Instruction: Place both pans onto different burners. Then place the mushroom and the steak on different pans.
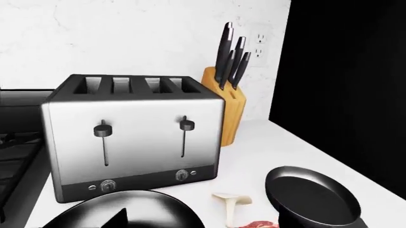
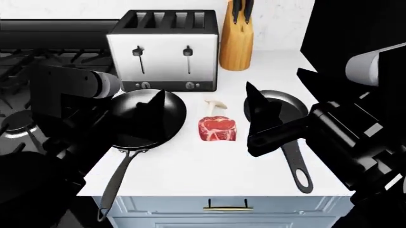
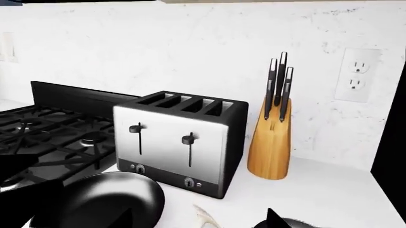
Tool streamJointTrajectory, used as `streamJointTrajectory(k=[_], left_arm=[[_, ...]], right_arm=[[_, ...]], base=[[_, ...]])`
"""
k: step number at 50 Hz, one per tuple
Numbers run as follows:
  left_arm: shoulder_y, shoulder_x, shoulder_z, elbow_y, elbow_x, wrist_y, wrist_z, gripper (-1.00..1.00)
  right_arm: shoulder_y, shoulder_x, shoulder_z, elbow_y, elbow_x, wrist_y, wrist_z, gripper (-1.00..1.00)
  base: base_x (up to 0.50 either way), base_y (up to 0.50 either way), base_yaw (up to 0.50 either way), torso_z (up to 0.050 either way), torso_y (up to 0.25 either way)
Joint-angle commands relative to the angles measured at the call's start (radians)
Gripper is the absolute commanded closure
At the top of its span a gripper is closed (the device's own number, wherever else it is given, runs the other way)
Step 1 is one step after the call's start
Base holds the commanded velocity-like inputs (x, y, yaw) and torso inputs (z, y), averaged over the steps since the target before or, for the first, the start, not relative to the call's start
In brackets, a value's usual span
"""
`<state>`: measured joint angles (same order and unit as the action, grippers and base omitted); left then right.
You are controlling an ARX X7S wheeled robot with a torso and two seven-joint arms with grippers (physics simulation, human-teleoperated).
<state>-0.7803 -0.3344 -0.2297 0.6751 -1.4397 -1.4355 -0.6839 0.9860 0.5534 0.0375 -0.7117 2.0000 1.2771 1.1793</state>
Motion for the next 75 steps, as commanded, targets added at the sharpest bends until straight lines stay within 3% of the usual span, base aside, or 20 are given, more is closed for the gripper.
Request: streamJointTrajectory(k=[1,9,22,24,27,32,38,44,50,65,75], left_arm=[[-0.004,-0.013,0.010,-0.002,-0.050,0.012,-0.043,-1.00],[-0.003,-0.024,0.016,-0.003,-0.088,0.024,-0.072,-1.00],[0.015,-0.037,0.021,-0.005,-0.115,0.048,-0.114,-1.00],[0.013,-0.040,0.022,-0.013,-0.140,0.051,-0.178,-1.00],[-0.018,-0.074,0.050,-0.053,-0.308,0.084,-0.369,-1.00],[-0.062,-0.198,0.165,-0.038,-0.556,0.167,-0.656,-1.00],[-0.035,-0.318,0.220,0.017,-0.746,0.264,-0.794,-1.00],[-0.032,-0.395,0.302,0.047,-0.825,0.268,-0.828,-1.00],[0.038,-0.436,0.310,0.074,-0.833,0.324,-0.848,-1.00],[0.203,-0.434,0.273,0.101,-0.762,0.360,-0.801,-1.00],[0.275,-0.448,0.306,0.109,-0.793,0.449,-0.845,-1.00]], right_arm=[[-0.002,0.014,-0.005,-0.014,0.021,-0.025,0.013,-1.00],[-0.007,0.025,-0.005,-0.024,0.031,-0.047,0.028,-1.00],[-0.017,0.056,-0.062,-0.002,0.028,-0.066,0.105,-1.00],[-0.021,0.055,-0.064,0.002,0.024,-0.063,0.096,-1.00],[-0.024,0.045,-0.061,0.015,-0.001,-0.047,0.061,-1.00],[-0.024,0.022,-0.038,0.051,-0.078,-0.011,-0.035,-1.00],[-0.009,-0.001,-0.011,0.075,-0.201,0.033,-0.168,-1.00],[0.005,-0.015,-0.010,0.083,-0.286,0.048,-0.248,-1.00],[0.020,-0.026,-0.018,0.091,-0.352,0.051,-0.311,-1.00],[-0.016,-0.016,-0.002,0.061,-0.383,0.023,-0.341,-1.00],[-0.036,-0.009,0.013,0.041,-0.374,0.000,-0.334,-1.00]], base=[[0.50,0.00,0.00,0.000,0.000],[0.50,0.00,0.00,0.000,0.000],[0.01,0.00,0.00,0.000,0.001],[0.00,0.00,0.00,0.000,0.000],[0.00,0.00,0.00,0.000,0.000],[0.00,0.00,0.00,0.000,0.000],[0.00,0.00,0.00,0.000,0.000],[0.00,0.00,0.00,0.000,0.000],[0.00,0.00,0.00,0.000,0.000],[0.00,0.00,0.00,0.000,0.000],[0.00,0.00,0.00,0.000,0.000]])
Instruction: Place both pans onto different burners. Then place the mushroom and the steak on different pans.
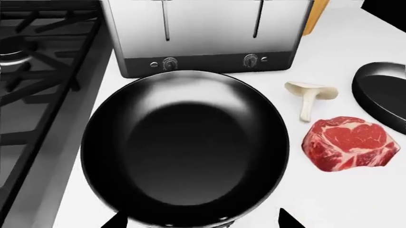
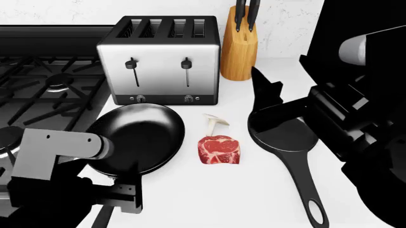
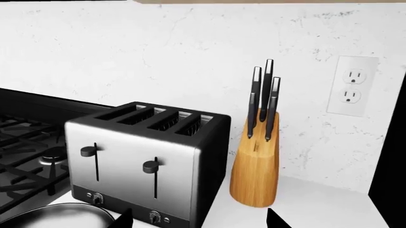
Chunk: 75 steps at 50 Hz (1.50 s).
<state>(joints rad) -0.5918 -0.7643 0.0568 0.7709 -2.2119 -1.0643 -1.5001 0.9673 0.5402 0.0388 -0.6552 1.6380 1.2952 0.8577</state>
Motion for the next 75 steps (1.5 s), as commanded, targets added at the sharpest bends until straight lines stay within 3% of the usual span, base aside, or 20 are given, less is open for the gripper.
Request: streamJointTrajectory(k=[1,17,29,47,75], left_arm=[[0.091,-0.020,0.022,0.015,-0.021,0.084,-0.030,-1.00],[0.083,-0.012,0.113,-0.044,0.047,0.119,-0.024,-1.00],[-0.005,0.011,0.257,-0.121,0.091,0.124,-0.044,-1.00],[0.107,-0.038,0.262,-0.100,0.099,0.198,0.008,-1.00],[0.075,-0.018,0.315,-0.135,0.172,0.156,0.086,-1.00]], right_arm=[[-0.019,0.005,0.012,-0.017,-0.013,-0.019,-0.013,-1.00],[-0.091,0.015,0.046,-0.042,-0.056,-0.055,-0.062,-1.00],[-0.190,0.035,0.109,-0.073,-0.107,-0.095,-0.126,-1.00],[-0.160,0.042,0.083,-0.069,-0.082,-0.098,-0.102,-1.00],[-0.206,0.059,0.098,-0.084,-0.095,-0.126,-0.122,-1.00]], base=[[0.00,0.00,0.00,0.000,0.000],[0.00,0.00,0.00,0.000,0.000],[0.00,0.00,0.00,0.000,0.000],[0.00,0.00,0.00,0.000,0.000],[0.00,0.00,0.00,0.000,0.000]])
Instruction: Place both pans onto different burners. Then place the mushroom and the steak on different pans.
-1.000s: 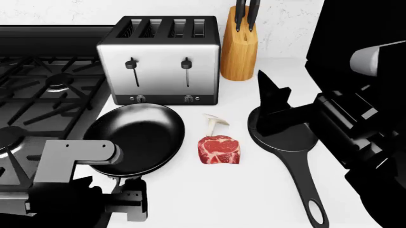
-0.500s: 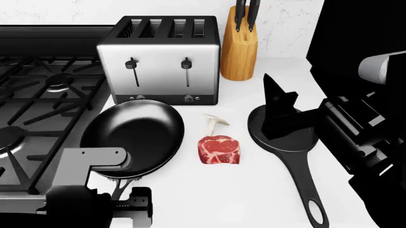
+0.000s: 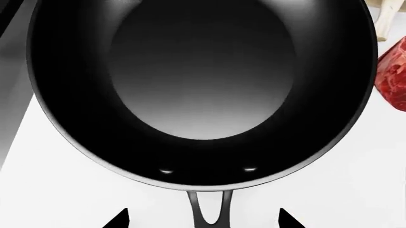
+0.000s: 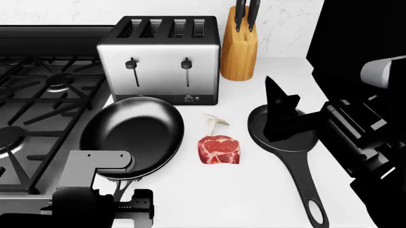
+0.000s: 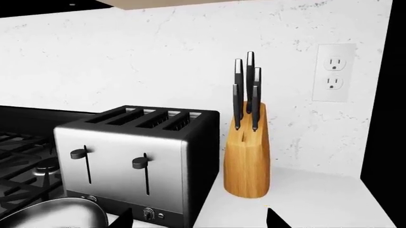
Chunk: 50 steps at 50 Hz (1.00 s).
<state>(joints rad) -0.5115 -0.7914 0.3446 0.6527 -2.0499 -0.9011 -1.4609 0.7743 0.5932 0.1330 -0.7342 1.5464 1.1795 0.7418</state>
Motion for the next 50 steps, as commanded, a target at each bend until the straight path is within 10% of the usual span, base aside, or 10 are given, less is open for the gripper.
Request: streamJointTrajectory(k=[1,50], left_arm=[[-0.007,0.009,0.027,-0.017,0.014,-0.007,0.049,1.00],[0.005,-0.087,-0.064,0.181,0.025,0.062,0.035,1.00]], right_arm=[[-0.014,0.006,0.003,-0.005,-0.004,-0.011,-0.007,-1.00],[0.061,0.048,-0.038,-0.040,0.126,-0.040,0.096,-1.00]], base=[[0.00,0.00,0.00,0.000,0.000],[0.00,0.00,0.00,0.000,0.000]])
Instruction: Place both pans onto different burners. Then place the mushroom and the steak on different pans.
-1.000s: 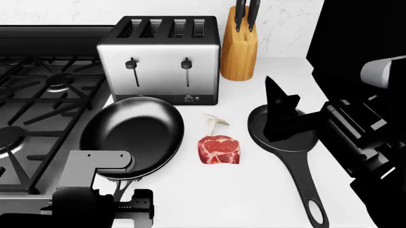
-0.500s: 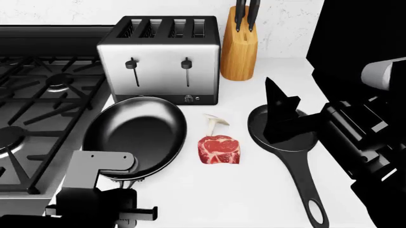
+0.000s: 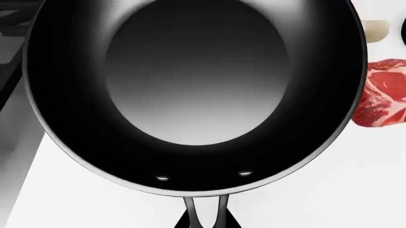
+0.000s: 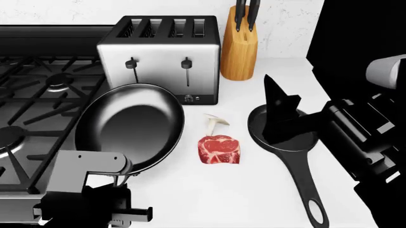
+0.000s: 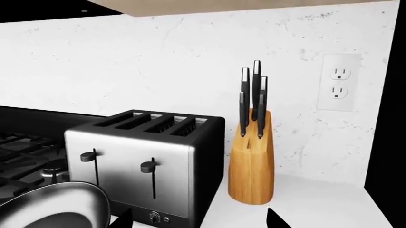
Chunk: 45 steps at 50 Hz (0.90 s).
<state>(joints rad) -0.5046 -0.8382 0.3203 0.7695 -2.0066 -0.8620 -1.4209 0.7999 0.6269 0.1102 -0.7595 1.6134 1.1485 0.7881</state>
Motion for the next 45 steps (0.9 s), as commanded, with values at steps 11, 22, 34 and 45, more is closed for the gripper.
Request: streamJointTrajectory(k=[11,22,34,45], left_arm=[[0.021,-0.094,-0.103,0.141,-0.034,0.052,0.008,1.00],[-0.004,-0.113,-0.144,0.181,-0.030,0.062,0.029,1.00],[0.005,-0.122,-0.171,0.201,-0.015,0.065,0.052,1.00],[-0.094,-0.112,-0.193,0.194,0.012,0.038,0.111,1.00]], right_arm=[[0.065,0.031,-0.032,-0.043,0.130,-0.029,0.115,-1.00],[0.075,0.055,-0.026,-0.062,0.167,-0.049,0.153,-1.00],[0.097,0.058,-0.044,-0.067,0.184,-0.058,0.176,-1.00],[0.105,0.089,-0.064,-0.068,0.201,-0.051,0.220,-1.00]], base=[[0.00,0.00,0.00,0.000,0.001],[0.00,0.00,0.00,0.000,0.001],[0.00,0.00,0.00,0.000,0.001],[0.00,0.00,0.00,0.001,0.001]])
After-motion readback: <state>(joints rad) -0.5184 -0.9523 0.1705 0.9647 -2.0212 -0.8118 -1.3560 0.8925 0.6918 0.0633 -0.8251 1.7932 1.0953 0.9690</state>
